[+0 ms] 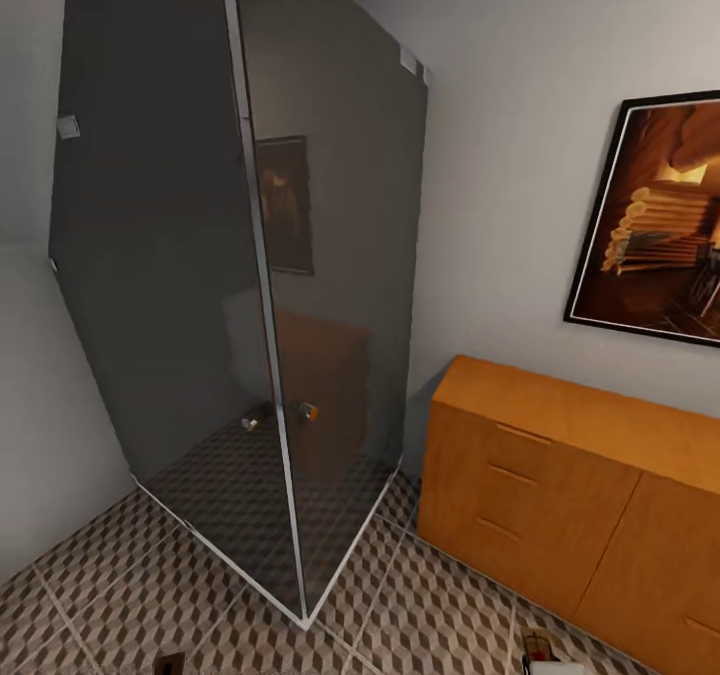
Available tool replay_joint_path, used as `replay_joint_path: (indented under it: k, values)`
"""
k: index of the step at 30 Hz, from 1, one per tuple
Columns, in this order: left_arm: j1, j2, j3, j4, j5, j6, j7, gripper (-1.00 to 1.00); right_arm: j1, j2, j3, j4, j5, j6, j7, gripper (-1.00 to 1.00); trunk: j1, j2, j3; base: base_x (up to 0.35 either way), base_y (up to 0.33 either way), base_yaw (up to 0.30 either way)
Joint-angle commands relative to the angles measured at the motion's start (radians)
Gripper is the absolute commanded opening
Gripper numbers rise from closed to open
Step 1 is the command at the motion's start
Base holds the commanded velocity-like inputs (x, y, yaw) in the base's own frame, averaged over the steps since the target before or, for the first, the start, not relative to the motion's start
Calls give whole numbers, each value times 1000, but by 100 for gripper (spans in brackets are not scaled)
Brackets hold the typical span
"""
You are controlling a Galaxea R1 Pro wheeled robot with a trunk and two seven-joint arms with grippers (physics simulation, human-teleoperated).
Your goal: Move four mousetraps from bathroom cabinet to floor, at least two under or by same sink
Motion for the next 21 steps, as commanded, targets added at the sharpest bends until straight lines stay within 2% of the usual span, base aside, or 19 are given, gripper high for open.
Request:
replay_joint_path:
  k: [1,21]
  values:
    - [-2,1,8,4,1,-4,-6,-100,-1,1,9,3,-6,-3,0,-100,0,-1,0,0,0,300]
    - [-2,4,8,3,4,-6,-3,-100,-1,0,7,3,-8,-3,3,-100,0,-1,0,0,0,300]
